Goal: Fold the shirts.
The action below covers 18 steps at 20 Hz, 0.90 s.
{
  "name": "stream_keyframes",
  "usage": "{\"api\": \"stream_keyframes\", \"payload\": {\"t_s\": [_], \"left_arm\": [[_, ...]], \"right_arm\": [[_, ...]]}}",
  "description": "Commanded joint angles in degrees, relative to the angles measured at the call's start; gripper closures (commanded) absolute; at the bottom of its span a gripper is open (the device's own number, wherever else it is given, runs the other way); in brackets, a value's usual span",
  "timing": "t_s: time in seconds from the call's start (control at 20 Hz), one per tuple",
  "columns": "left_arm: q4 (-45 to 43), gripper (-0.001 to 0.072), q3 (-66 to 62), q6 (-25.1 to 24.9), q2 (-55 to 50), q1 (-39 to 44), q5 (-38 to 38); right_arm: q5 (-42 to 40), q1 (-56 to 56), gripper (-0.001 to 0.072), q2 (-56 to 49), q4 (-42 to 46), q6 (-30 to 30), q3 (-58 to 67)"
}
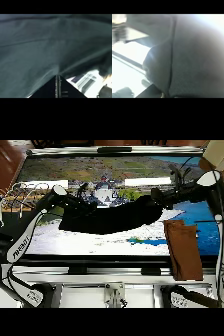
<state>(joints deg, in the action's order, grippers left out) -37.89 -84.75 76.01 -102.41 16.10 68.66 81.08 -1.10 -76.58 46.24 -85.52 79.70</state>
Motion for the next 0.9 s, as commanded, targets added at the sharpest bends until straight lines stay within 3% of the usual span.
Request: {"api": "stream_keyframes", "payload": {"t_s": [0.0,0.3,0.45,0.6,0.85], "left_arm": [[1.60,0.0672,-0.04,-0.31,-0.35,5.99,-4.07],[14.86,0.0673,-0.09,-0.57,-3.26,18.25,-16.57],[16.24,0.0673,-0.07,-3.26,-5.40,22.03,-17.81],[11.69,0.0675,-0.07,-3.32,-4.44,17.62,-14.29],[0.57,0.0675,-0.07,-1.31,4.00,0.90,-3.91]], "right_arm": [[2.21,-0.02,0.0636,7.28,-1.60,-4.79,0.04],[4.74,-0.02,0.0636,13.27,-4.20,-9.07,0.04],[5.57,0.15,0.0636,13.53,-3.13,-10.25,0.04],[5.95,1.29,0.0636,12.79,3.28,-11.13,0.02],[5.09,9.03,0.0635,5.29,8.31,-10.40,0.04]]}}
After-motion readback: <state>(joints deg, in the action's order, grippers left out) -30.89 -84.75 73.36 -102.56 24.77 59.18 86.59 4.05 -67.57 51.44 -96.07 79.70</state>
